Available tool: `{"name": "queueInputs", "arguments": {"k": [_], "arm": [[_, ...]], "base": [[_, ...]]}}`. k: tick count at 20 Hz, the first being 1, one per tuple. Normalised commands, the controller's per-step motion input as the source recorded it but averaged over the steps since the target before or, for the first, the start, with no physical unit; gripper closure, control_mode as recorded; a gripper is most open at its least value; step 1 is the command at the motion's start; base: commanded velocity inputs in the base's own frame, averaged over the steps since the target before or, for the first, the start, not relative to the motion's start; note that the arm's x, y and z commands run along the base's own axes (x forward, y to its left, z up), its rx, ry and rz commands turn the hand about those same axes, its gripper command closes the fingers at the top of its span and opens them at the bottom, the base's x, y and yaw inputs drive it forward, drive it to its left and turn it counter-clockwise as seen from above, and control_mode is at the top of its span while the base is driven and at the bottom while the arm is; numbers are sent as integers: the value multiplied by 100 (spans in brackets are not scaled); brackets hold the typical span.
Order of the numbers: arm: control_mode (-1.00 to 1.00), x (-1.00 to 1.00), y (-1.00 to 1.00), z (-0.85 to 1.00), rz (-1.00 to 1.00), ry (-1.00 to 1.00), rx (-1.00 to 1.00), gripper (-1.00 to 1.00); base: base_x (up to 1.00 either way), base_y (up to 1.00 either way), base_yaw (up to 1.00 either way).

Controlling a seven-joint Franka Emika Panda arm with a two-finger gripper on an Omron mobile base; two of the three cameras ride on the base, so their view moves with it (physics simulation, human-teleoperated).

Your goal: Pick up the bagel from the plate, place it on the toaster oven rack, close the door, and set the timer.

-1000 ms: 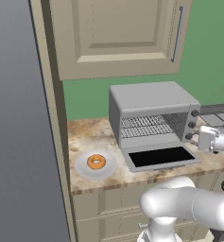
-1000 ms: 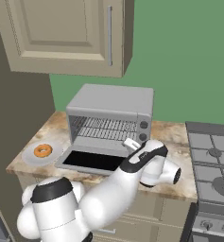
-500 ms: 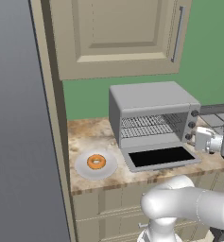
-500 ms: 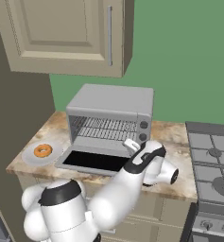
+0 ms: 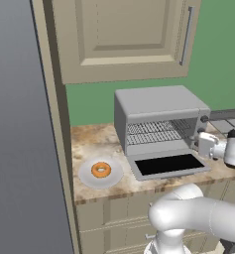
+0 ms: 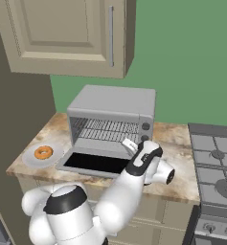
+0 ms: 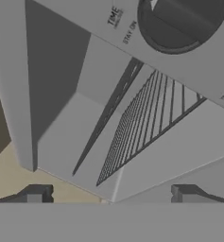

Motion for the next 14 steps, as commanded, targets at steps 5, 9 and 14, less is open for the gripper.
{"name": "queueInputs", "arguments": {"k": [5, 9, 14], "arm": [[-100, 13, 21, -5, -5, -1, -1, -100], [-100, 10, 20, -8, -4, 0, 0, -100], [-100, 16, 18, -7, -4, 0, 0, -100]], "base": [[0, 0, 0], [0, 0, 0], [0, 0, 0]]}}
